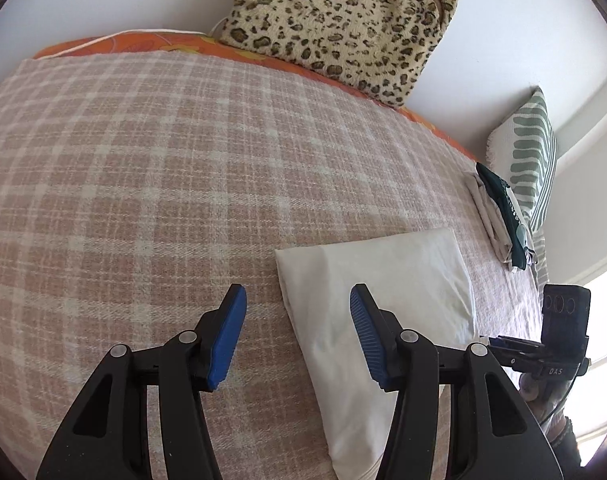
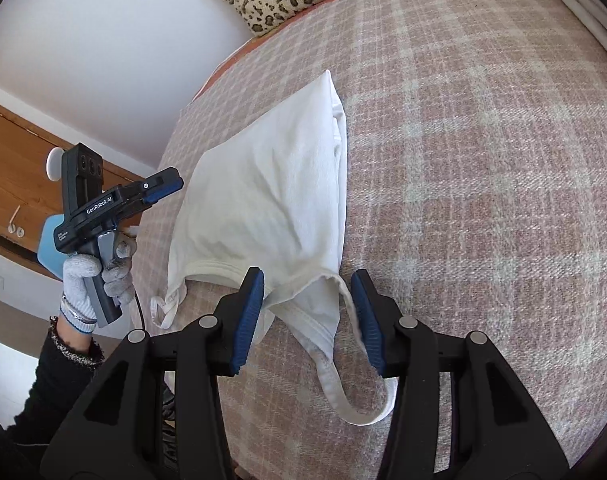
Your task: Fold small clothes
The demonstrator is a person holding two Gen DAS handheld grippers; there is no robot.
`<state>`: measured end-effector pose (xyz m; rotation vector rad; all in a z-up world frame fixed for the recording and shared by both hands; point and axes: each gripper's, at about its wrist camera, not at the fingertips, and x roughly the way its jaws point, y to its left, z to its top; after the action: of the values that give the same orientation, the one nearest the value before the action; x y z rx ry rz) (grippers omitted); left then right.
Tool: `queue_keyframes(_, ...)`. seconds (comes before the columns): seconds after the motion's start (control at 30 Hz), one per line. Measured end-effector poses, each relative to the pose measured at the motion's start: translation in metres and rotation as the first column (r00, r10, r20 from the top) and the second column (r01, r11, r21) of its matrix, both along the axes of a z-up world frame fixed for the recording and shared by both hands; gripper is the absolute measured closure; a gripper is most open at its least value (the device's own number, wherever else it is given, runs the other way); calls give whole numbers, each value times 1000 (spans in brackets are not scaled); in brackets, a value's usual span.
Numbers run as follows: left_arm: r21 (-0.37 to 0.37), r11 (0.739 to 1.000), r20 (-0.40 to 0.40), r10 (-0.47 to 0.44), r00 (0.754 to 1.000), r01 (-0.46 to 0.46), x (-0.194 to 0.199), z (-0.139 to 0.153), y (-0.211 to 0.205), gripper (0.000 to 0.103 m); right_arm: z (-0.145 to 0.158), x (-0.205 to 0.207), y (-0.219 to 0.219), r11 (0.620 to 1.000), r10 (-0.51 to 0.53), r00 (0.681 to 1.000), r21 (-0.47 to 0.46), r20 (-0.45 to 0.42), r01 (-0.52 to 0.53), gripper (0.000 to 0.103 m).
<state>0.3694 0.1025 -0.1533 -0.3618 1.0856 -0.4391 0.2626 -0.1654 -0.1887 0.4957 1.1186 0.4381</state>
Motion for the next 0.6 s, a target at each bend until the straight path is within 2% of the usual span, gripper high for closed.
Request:
queue_keyframes(0.07, -28, 1000, -25, 7, 1000, -7, 5, -7, 1, 50, -3, -2, -7, 998, -18, 1000, 59, -6, 19, 54)
queue_keyframes(0.23, 23, 1000, -18, 11, 1000, -11, 11, -12, -7, 50, -7, -3, -11, 994, -29, 1000, 104, 7, 28, 54)
queue_keyframes(0.43, 193, 981, 69, -36, 997, 22, 4, -2, -30, 50, -5, -7, -12, 995, -31, 999, 100, 37, 28, 54)
queue_keyframes(0.6, 221, 974, 90, -61, 994, 40, 3, 1, -37, 50, -7, -4, -13, 993, -35, 998, 113, 46, 30, 54)
